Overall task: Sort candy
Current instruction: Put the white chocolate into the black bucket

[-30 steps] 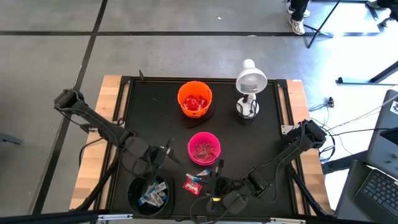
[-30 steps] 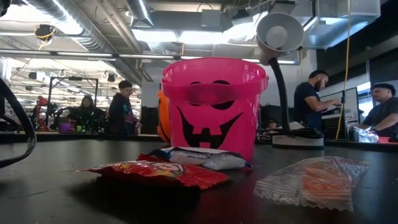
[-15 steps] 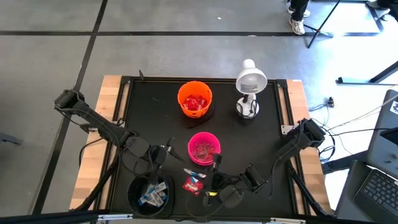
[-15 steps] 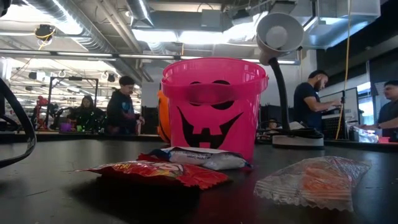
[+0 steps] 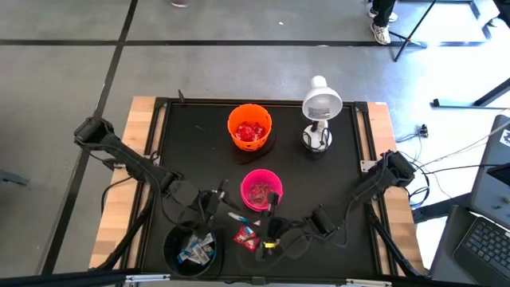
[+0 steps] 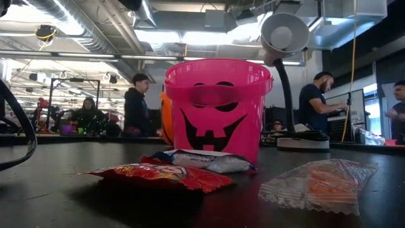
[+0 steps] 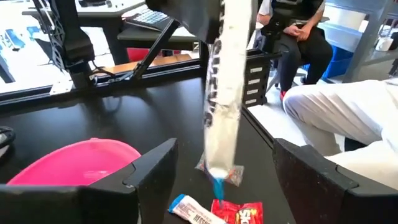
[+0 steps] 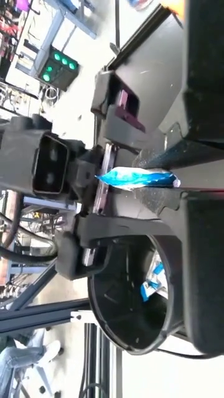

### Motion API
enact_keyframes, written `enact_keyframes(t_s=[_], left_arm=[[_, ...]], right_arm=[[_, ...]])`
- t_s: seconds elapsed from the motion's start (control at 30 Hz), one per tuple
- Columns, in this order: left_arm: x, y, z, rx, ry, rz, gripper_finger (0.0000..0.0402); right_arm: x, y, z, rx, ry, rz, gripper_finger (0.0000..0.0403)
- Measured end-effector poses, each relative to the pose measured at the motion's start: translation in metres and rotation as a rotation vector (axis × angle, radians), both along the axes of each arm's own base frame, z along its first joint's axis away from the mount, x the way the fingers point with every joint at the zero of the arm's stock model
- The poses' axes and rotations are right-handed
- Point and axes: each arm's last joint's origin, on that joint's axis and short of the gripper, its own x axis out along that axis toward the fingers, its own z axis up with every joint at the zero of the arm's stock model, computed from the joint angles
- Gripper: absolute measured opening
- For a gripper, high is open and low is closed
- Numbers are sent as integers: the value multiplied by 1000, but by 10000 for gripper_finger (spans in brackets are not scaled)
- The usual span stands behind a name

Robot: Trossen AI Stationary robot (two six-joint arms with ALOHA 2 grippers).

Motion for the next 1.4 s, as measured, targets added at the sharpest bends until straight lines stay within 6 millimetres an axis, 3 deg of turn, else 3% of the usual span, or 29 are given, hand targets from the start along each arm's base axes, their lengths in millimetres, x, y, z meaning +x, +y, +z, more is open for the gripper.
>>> enact_keyframes(t_s=[0.3,0.47,0.8,0.93,1.13,1.4], left_arm=[[2,1,2,-11,-33,26,235],[2,1,2,-8,-35,32,177],[2,1,3,0,-41,29,23],[0,2,7,-7,-48,16,14],[-10,7,18,-6,-51,22,16],[-33,16,35,5,-31,18,16]], right_arm=[[2,-1,0,11,9,28,33],[1,-1,0,11,10,28,33],[1,-1,0,16,-1,3,33],[0,-1,2,46,-10,7,38],[-8,2,13,62,-33,28,107],[-37,17,37,90,-77,85,189]])
